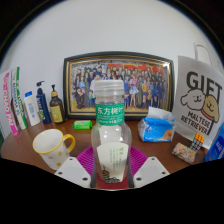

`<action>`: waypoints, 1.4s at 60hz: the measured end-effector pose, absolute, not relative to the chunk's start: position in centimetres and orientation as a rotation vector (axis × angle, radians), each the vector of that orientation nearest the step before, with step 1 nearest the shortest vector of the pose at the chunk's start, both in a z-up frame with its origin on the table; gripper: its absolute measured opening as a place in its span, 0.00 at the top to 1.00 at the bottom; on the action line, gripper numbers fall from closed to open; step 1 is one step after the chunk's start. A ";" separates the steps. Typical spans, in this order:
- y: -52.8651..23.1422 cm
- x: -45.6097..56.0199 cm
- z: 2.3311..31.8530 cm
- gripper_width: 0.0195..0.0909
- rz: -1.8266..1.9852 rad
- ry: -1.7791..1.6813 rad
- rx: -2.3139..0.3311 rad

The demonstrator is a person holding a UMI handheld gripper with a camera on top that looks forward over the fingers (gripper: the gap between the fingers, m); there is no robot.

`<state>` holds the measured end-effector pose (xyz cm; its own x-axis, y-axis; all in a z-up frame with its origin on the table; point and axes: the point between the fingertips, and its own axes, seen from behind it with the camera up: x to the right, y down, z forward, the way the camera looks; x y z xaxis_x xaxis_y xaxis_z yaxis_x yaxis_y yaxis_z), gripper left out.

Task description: Pour water

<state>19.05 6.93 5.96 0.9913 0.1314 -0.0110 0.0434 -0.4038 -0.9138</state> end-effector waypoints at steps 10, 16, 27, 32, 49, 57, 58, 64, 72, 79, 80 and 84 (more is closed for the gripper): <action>6.3 19.4 5.4 0.62 0.103 -0.099 -1.965; 6.0 19.5 5.2 0.52 0.100 -0.080 -1.967; 3.7 19.9 4.3 0.05 0.070 -0.032 -2.073; 1.7 20.7 5.1 0.07 0.022 0.017 -2.105; -11.0 18.1 12.6 0.08 -0.082 0.133 -2.206; -16.9 15.4 16.2 0.07 -0.133 0.149 -2.209; -17.5 15.0 16.5 0.07 -0.133 0.152 -2.210; -20.4 12.8 18.2 0.07 -0.132 0.163 -2.200; -22.8 11.6 19.8 0.07 -0.194 0.147 -2.183; -23.6 10.9 20.2 0.08 -0.188 0.138 -2.177; -23.7 10.9 20.2 0.08 -0.192 0.142 -2.180; -23.7 10.6 20.5 0.07 -0.193 0.158 -2.179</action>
